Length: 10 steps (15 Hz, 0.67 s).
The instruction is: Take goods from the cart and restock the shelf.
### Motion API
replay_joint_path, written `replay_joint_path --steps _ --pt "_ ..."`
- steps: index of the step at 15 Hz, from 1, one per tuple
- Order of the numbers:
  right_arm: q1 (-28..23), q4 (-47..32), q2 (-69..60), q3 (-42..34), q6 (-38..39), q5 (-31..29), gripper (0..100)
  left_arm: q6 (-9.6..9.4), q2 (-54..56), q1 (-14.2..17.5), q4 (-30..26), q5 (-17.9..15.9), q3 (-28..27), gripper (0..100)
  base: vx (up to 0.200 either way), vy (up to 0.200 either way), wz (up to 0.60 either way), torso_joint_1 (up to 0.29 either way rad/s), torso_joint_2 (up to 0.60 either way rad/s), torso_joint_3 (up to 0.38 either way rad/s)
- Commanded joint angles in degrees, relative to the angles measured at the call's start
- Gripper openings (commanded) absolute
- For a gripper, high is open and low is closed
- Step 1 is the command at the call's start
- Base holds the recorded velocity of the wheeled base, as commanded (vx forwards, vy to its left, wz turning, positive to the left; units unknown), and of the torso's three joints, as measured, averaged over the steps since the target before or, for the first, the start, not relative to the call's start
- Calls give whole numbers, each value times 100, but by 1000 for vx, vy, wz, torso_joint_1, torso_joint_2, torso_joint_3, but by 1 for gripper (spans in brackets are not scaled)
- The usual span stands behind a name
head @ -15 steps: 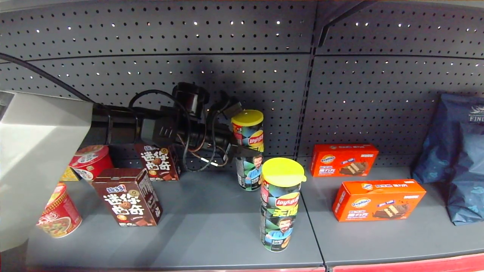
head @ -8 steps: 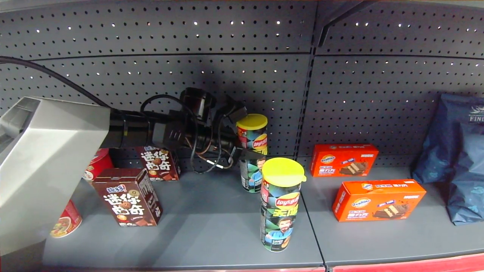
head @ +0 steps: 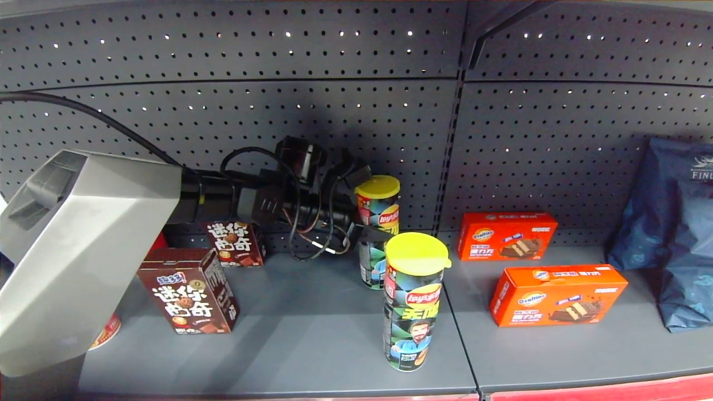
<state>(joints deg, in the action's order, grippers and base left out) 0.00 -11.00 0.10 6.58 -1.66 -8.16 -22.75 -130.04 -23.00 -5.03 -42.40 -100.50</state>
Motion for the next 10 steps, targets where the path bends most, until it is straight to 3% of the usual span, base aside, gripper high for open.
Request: replay_joint_path --steps 1,10 --pt "0 1 8 1 -1 -2 100 -2 -4 -2 2 4 -5 100 0 0 0 0 0 0" --pt "0 1 8 1 -1 7 100 -28 409 24 -6 -5 162 100 0 0 0 0 0 0"
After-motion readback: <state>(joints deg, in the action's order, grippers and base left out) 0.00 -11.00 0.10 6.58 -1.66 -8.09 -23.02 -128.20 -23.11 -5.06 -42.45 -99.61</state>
